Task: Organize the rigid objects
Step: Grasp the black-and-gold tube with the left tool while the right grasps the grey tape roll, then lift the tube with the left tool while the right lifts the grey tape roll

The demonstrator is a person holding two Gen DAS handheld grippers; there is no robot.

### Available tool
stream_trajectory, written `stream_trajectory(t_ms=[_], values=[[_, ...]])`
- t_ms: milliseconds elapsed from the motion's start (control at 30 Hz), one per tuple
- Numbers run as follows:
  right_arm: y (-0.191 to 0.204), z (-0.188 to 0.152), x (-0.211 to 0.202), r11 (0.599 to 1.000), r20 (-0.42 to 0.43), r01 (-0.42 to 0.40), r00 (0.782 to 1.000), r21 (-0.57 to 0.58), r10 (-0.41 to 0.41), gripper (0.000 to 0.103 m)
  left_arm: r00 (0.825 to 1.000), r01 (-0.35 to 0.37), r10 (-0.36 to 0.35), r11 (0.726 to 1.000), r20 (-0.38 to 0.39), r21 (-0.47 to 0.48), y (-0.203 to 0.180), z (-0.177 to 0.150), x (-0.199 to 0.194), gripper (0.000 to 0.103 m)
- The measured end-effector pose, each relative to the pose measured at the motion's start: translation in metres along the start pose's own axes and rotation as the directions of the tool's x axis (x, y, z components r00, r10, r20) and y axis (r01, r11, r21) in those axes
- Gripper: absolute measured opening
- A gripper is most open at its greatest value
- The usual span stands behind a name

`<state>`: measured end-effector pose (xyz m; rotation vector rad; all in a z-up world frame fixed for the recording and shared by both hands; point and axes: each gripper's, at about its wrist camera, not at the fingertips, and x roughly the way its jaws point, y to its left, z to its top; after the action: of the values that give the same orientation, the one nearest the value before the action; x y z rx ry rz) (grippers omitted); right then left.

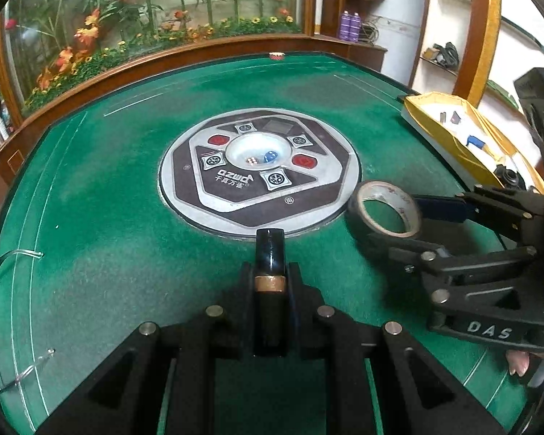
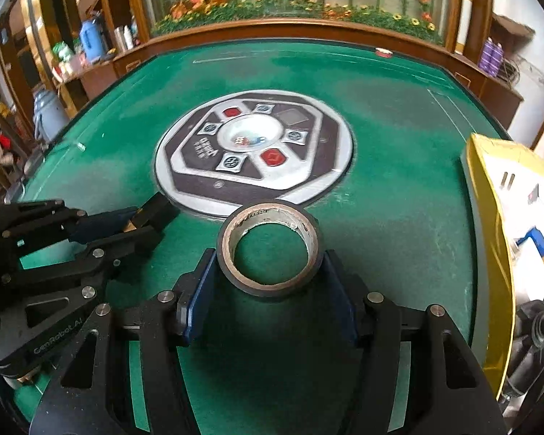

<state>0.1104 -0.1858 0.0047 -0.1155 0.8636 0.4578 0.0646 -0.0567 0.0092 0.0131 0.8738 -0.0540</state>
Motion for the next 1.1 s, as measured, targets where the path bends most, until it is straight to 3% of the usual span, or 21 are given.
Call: stream_trajectory(t_ms=[233,633,1100], values=[[-0.014,0.004,-0.017,0.997,0.092,-0.028,0.996,0.073,0.021,0.058,1.000,-0.024,0.024,1.000,0.015,-0.006,-0.001,0.001,-0.002,0.017],[-0.016,0.005,-0.022,0.995,0.129,-0.059,0.990,0.078,0.049,0.058,0.986,-0.120,0.117,0.993,0.119,0.019,-0.003,0.004,-0.017,0.017],[-0.018,0.004,-0.024,0.993,0.136,-0.083,0.988,0.083,0.071,0.058,0.982,-0.121,0.118,0.993,0.149,0.011,-0.003,0.005,-0.024,0.017]])
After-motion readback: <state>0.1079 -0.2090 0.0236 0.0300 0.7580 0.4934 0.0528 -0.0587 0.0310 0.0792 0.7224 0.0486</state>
